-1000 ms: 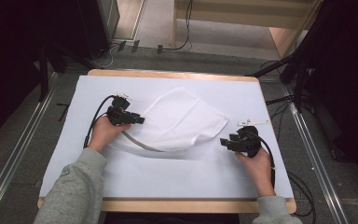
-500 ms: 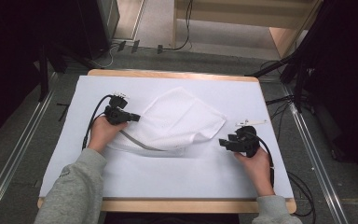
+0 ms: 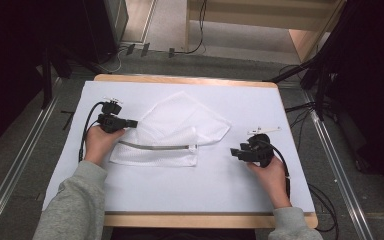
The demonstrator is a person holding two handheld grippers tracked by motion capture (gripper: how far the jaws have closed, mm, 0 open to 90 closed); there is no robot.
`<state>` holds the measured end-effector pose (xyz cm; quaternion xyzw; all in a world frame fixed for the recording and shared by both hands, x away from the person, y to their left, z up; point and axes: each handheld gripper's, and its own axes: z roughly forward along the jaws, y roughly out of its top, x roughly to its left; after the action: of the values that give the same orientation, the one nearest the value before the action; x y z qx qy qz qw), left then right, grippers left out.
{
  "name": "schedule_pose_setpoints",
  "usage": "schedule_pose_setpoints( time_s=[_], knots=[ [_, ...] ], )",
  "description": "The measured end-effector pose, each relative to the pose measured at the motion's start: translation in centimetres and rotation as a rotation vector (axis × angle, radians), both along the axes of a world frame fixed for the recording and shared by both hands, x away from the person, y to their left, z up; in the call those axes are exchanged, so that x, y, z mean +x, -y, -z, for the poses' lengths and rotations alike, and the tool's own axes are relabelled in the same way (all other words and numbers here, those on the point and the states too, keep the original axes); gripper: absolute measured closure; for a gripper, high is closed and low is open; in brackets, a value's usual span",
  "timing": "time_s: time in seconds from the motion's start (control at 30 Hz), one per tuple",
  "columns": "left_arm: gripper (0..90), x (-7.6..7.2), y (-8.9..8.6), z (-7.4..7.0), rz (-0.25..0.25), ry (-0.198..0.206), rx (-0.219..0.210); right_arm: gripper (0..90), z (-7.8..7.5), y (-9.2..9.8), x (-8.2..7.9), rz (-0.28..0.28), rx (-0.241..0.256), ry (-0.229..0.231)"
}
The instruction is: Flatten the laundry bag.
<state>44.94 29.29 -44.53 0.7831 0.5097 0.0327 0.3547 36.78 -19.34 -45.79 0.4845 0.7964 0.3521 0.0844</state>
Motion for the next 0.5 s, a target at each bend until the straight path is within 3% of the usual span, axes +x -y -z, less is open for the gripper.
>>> schedule_pose_setpoints(
  time_s=[0.27, 0.5],
  knots=[
    [90.0, -1.0, -1.5, 0.0, -0.031, -0.006, 0.004, 51.3, 0.0, -2.1, 0.4, -0.056, 0.0, 0.0],
    [90.0, -2.0, -3.0, 0.2, -0.066, -0.014, -0.002, 52.4, -0.1, -5.6, 0.7, -0.149, 0.001, 0.007]
  ],
)
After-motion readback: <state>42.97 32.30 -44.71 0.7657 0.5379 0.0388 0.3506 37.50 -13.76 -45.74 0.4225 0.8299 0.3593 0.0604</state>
